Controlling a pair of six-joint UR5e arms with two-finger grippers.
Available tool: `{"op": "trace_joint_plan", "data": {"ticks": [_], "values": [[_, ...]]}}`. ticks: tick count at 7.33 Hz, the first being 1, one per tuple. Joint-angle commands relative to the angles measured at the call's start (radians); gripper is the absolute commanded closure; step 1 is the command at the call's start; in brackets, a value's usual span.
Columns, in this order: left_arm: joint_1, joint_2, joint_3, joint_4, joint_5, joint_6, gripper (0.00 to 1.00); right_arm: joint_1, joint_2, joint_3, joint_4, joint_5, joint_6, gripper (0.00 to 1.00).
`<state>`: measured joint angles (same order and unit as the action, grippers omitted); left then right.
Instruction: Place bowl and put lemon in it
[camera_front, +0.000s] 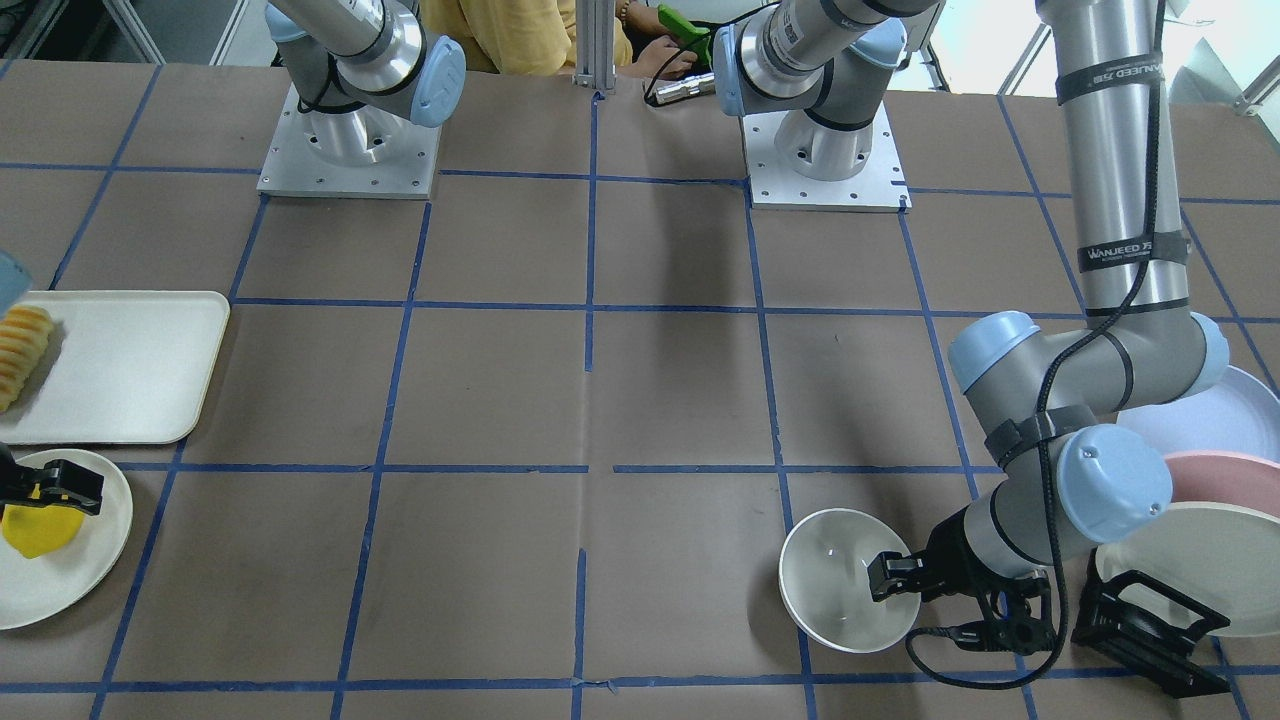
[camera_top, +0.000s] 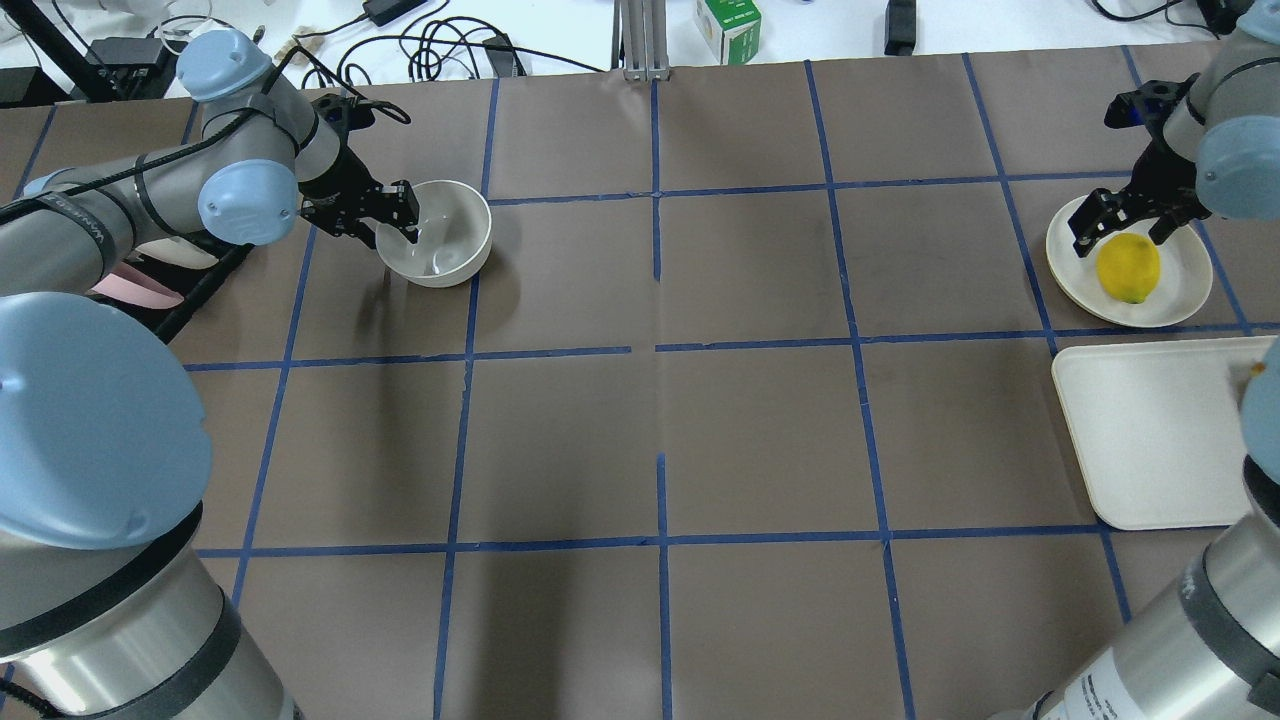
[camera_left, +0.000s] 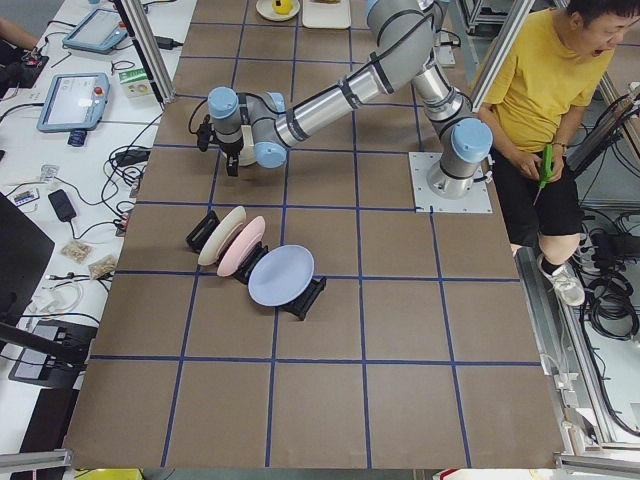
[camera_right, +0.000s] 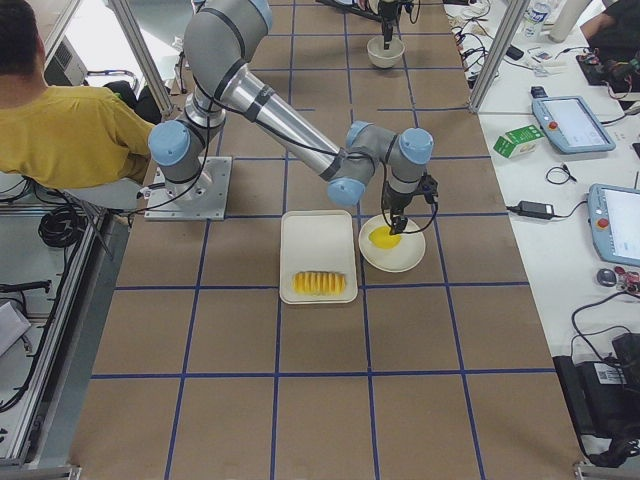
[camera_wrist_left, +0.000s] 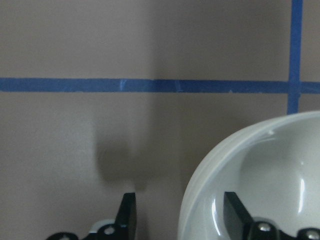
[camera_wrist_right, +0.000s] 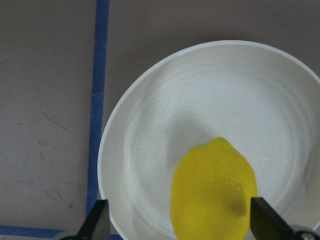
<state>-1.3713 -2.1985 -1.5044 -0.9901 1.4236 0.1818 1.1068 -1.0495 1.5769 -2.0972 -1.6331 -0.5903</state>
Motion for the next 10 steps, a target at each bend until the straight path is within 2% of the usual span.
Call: {"op": "trace_joint_plan", "data": {"ticks": [1, 4, 5, 7, 8, 9, 10], "values": [[0.0, 0.011, -0.022, -0.018, 0.0, -0.001, 0.67, -0.025, 0.016, 0.0, -0.004, -0.025, -0.02, 0.0], [0.0, 0.023, -0.019, -0.033, 0.001, 0.001, 1.0, -0.035, 0.055, -0.001, -0.003, -0.004, -0.01, 0.0], [0.0, 0.031, -0.02, -0.036, 0.001, 0.001, 1.0, -0.035, 0.057, -0.005, -0.004, 0.03, -0.009, 0.37], [-0.012, 0.06, -0.004, -0.105, 0.001, -0.01, 1.0, -0.035, 0.049, -0.014, 0.005, 0.016, -0.023, 0.94], [-0.025, 0.092, -0.005, -0.151, 0.001, -0.045, 1.0, -0.035, 0.031, -0.015, 0.04, 0.018, -0.02, 1.0], [-0.087, 0.129, -0.031, -0.157, -0.04, -0.111, 1.0, -0.033, -0.025, -0.012, 0.061, 0.018, -0.014, 1.0], [-0.2, 0.147, -0.045, -0.145, -0.057, -0.246, 1.0, -0.016, -0.093, -0.015, 0.145, 0.031, 0.01, 1.0]]}}
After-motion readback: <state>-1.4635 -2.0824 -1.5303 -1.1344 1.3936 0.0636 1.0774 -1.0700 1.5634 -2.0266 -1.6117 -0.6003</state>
